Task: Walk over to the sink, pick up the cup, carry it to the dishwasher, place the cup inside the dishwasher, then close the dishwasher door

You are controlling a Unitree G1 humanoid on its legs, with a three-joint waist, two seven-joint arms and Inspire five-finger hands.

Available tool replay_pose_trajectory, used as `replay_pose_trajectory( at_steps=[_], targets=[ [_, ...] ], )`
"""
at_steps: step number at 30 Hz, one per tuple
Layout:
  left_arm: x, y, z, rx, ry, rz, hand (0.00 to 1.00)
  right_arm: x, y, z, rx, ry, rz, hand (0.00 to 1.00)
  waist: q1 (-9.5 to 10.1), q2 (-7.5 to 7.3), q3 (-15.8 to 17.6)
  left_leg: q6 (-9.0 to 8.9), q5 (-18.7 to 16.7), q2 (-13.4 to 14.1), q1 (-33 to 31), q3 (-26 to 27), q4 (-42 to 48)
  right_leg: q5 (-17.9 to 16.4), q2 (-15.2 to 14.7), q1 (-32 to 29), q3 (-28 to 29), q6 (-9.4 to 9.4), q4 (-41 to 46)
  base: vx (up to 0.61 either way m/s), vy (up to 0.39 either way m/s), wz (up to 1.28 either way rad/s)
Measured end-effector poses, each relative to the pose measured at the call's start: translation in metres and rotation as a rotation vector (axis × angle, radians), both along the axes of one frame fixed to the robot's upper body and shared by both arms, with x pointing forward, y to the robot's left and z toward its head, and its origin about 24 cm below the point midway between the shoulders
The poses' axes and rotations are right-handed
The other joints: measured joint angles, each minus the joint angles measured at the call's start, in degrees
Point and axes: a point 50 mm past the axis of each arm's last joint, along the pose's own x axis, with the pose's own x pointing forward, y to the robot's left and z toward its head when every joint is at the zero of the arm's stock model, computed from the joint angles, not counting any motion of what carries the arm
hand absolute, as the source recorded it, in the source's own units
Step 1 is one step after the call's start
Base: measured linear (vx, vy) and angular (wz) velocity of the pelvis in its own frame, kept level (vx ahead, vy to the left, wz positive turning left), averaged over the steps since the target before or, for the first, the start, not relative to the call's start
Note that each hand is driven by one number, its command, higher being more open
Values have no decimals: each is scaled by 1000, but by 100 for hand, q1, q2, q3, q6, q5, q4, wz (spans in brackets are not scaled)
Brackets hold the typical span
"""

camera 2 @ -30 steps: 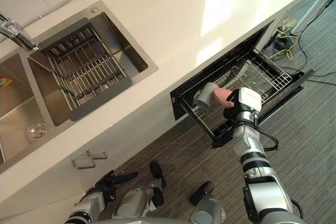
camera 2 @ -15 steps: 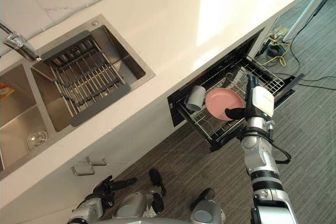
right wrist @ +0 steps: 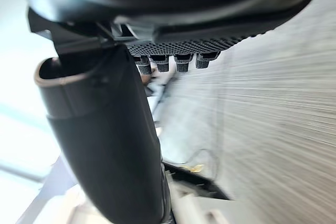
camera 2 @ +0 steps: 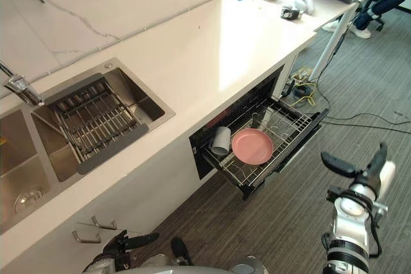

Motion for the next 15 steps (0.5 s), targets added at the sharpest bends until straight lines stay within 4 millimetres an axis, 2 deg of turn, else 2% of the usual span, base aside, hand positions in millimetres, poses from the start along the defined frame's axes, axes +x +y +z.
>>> replay_pose_trajectory(
  at_steps=[4, 6, 7, 9, 10, 13, 15],
  targets=[
    [-1, -1, -2, -19, 11, -8, 100, -29, 19, -48, 209, 113, 9, 0, -12, 5, -9, 2, 0, -47, -17, -219, -1, -103, -51, -26, -10, 51, 50, -110, 19, 1],
    [1, -3, -1, -22, 9, -25, 100, -30, 27, -60, 283, 137, 43, 0, -9, 15, -16, 1, 2, -58, -210, -282, 0, -123, -109, -249, -7, 43, 159, -88, 32, 6],
    [6, -3, 0, -21, 0, -41, 100, -24, 32, -63, 303, 143, 72, 0, -10, 61, -21, -2, 8, -74, -399, -287, 0, -130, -163, -459, 2, 16, 270, -71, 44, 10],
    [19, -4, 2, -12, -18, -69, 100, -8, 39, -62, 322, 125, 112, 0, -6, 94, 116, -10, 83, -85, -628, -303, 1, -109, -237, -719, 27, -77, 426, -78, 44, 10],
    [29, -4, 5, -11, -33, -80, 100, 9, 43, -55, 317, 102, 151, 0, 1, 134, 260, 20, 168, -94, -744, -314, 2, -112, -286, -860, 31, -113, 532, -96, 43, 9],
    [49, -8, 11, -35, -89, -64, 100, 55, 46, -24, 240, 9, 250, 0, 27, 293, 570, 0, 187, -173, -983, -315, 2, -122, -443, -1183, 68, -144, 756, -97, 61, 7],
    [57, -11, 13, -48, -112, -55, 100, 83, 47, 3, 172, -56, 310, 0, 51, 459, 714, -5, 191, -247, -1068, -315, 2, -126, -561, -1343, 131, -149, 892, -30, 65, -1]
  ],
)
